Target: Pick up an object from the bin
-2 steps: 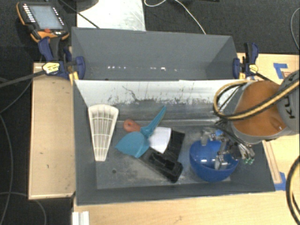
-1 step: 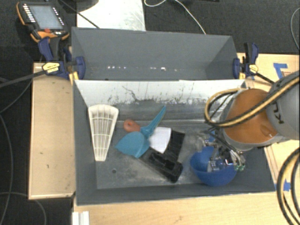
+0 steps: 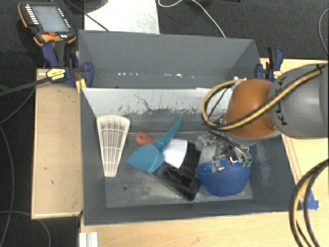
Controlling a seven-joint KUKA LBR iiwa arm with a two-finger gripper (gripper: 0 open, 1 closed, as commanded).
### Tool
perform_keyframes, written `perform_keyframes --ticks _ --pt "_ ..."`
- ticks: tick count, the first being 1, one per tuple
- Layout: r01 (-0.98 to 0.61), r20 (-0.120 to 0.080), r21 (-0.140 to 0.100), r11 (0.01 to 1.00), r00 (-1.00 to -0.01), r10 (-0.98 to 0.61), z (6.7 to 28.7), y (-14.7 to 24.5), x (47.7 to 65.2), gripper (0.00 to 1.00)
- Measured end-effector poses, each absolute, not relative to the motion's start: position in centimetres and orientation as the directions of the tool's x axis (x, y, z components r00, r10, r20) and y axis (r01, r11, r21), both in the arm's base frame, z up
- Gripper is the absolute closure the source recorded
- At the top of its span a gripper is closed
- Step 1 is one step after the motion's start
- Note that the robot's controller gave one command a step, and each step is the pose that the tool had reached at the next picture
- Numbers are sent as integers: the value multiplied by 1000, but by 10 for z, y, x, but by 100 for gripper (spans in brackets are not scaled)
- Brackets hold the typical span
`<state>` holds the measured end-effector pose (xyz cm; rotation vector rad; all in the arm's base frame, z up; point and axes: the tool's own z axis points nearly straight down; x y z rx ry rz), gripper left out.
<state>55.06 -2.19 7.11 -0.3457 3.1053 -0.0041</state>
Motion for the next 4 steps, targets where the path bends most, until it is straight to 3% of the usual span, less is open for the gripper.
perform_keyframes --ticks 1,2,3,4 --pt "-114 -9 0 993 -993 -114 71 -19 522 0" --pt "-232 -20 -10 973 -972 -232 72 24 528 0" --pt "-57 -18 -3 998 -998 -57 72 50 500 100" --pt "-59 -18 -3 998 -998 -59 72 50 500 100"
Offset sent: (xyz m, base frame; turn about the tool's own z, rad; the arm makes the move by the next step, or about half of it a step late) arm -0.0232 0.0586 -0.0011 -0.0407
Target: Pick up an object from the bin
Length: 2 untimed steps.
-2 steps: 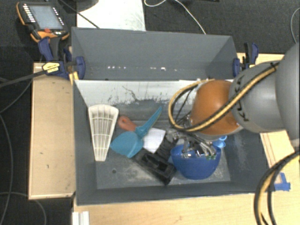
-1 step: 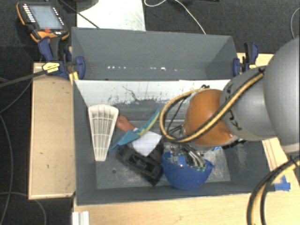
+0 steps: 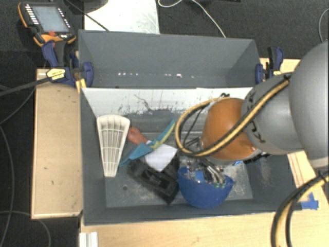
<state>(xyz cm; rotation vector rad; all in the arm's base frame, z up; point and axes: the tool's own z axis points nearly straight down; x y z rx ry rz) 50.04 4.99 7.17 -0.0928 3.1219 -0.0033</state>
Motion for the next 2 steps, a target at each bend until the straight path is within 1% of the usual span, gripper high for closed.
perform_keyframes --ticks 1,2 --pt "-84 -17 -2 996 -996 -84 171 45 487 100" --pt "-95 -30 -3 995 -995 -95 163 35 497 100"
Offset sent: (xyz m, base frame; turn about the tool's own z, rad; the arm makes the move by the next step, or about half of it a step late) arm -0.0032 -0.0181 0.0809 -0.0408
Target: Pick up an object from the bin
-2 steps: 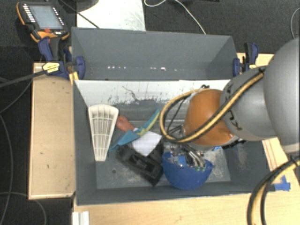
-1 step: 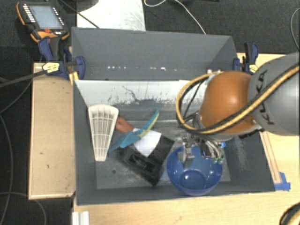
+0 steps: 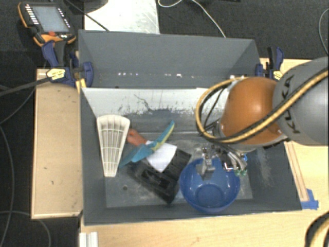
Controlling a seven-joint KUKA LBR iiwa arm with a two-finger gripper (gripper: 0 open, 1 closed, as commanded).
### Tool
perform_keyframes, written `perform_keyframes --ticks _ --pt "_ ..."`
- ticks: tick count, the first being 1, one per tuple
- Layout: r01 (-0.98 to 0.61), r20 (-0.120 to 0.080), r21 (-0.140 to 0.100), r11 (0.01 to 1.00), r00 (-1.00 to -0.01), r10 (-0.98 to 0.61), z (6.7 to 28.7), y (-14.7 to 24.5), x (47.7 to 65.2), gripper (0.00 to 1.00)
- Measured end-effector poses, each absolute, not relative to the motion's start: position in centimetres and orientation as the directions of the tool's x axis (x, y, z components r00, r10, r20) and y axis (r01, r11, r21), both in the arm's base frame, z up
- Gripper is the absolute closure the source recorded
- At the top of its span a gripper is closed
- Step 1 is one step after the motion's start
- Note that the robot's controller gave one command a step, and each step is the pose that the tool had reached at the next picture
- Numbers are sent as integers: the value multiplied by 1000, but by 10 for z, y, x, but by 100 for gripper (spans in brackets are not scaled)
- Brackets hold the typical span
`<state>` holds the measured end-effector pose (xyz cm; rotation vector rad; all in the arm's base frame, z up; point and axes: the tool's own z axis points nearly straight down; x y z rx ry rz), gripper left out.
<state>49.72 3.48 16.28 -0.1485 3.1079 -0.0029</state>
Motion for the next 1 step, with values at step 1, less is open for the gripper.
perform_keyframes --ticks 1 --pt "-85 -16 -2 996 -996 -85 239 39 494 100"
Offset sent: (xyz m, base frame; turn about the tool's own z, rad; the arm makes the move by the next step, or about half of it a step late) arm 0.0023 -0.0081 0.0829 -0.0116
